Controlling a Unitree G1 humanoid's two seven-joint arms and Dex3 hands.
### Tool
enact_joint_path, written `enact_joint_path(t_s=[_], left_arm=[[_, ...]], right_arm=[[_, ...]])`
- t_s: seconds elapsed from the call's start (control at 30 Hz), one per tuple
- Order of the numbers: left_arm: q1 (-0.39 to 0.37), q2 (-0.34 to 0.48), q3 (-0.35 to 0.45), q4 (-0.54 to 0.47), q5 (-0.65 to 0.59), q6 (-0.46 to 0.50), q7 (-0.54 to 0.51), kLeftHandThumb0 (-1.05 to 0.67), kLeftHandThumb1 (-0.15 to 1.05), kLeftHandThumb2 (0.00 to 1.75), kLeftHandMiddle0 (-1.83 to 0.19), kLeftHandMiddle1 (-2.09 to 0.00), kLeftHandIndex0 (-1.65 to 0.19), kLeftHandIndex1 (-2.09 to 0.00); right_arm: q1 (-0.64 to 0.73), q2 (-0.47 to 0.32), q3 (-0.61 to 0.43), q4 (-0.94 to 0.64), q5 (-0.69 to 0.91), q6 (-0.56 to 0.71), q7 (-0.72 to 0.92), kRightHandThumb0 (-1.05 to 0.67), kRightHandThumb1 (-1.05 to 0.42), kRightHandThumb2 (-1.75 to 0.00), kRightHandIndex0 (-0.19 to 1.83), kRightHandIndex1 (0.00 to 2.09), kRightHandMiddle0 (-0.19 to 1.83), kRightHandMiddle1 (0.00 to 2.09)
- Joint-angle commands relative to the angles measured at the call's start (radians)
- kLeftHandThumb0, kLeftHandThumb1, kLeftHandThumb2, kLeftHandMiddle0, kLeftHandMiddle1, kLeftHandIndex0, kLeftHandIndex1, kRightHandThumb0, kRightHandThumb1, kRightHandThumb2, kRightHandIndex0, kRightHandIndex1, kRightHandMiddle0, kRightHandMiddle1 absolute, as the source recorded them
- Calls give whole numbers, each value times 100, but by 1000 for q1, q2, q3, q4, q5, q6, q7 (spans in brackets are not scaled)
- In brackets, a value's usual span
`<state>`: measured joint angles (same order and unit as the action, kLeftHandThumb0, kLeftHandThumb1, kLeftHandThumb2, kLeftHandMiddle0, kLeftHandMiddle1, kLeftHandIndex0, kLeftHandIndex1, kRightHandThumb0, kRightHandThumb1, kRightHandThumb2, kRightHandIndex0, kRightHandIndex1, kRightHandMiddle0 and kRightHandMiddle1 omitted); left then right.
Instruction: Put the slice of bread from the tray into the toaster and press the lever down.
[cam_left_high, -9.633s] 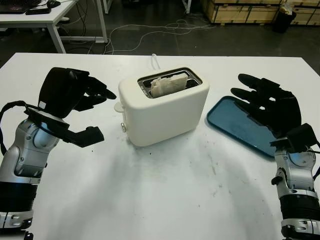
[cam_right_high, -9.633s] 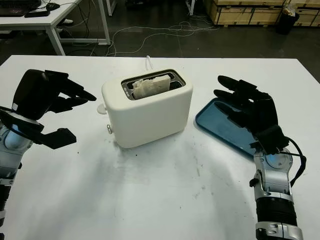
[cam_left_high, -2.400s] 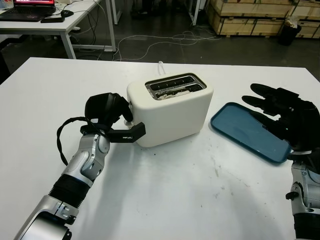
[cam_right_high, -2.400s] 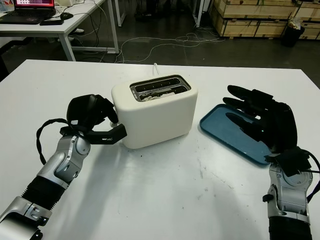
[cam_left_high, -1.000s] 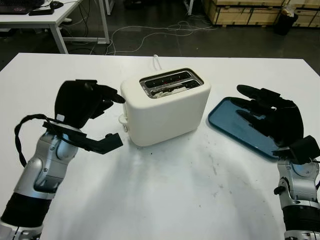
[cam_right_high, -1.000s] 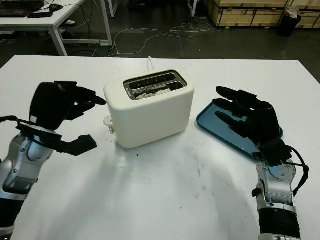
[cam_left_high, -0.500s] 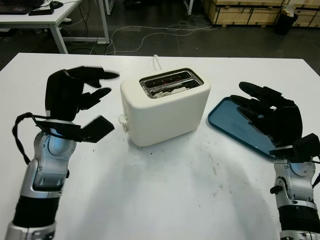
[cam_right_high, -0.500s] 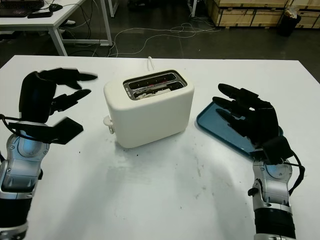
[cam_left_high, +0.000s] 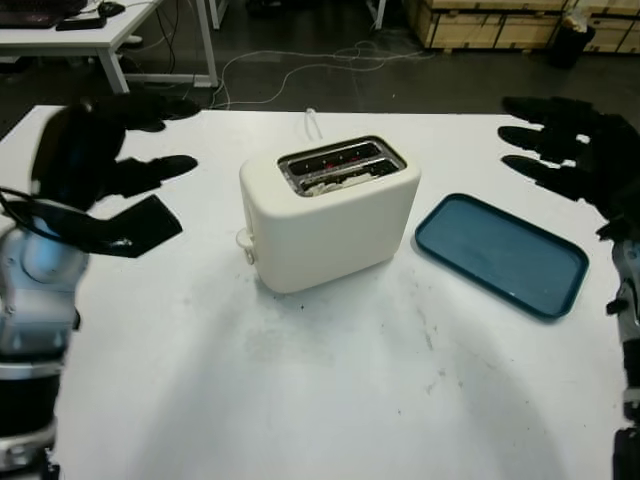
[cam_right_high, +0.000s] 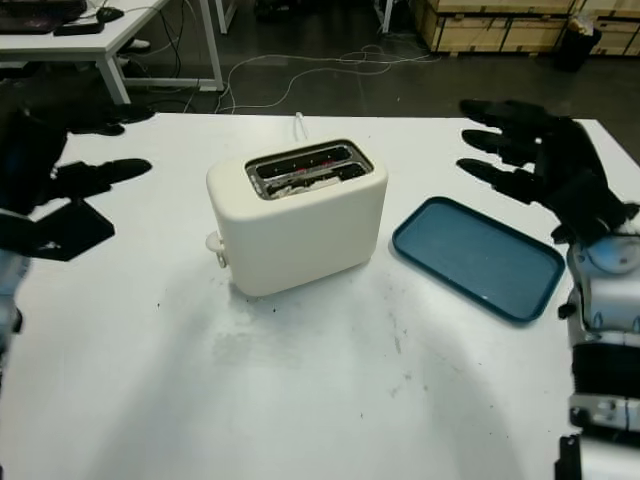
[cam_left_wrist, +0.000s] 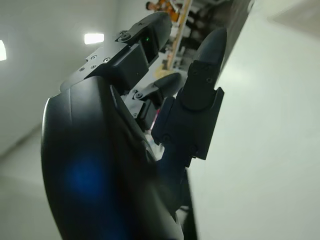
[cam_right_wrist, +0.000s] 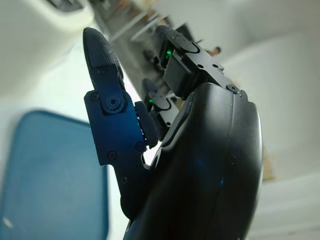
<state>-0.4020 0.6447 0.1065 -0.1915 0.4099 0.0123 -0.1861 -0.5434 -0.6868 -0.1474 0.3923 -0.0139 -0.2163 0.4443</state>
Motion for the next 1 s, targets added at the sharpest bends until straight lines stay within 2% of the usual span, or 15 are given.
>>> enact_joint_path(t_s=[0.0,0.17,0.37,0.47,0.73,0.97], left_arm=[[-31,35,-18,24,18,-18,-22,-55,67,0,-77,-53,-93,-4],[-82,87,-52,82,59,-48,-56,-60,64,0,-84,-45,-97,-4],[-120,77,-79,123,66,-69,-53,-57,62,0,-96,-32,-101,-3],[-130,73,-92,137,70,-82,-48,-56,62,0,-99,-31,-101,-3],[-121,47,-104,154,85,-85,-33,-54,66,1,-97,-28,-100,-2],[-78,12,-96,130,92,-67,-10,-51,72,2,-92,-26,-96,0]], right_arm=[[-49,-33,28,25,-36,-25,19,-71,-86,0,64,0,63,0],[-122,-57,91,75,-104,-25,50,-70,-84,0,61,0,61,0],[-158,-51,151,84,-169,-63,42,-62,-82,0,57,1,57,0],[-177,-58,179,108,-213,-113,26,-68,-85,-1,60,2,59,1],[-173,-49,172,103,-198,-133,36,-60,-83,0,62,1,59,0],[-138,-44,152,79,-171,-128,29,-59,-84,-1,60,0,58,0]])
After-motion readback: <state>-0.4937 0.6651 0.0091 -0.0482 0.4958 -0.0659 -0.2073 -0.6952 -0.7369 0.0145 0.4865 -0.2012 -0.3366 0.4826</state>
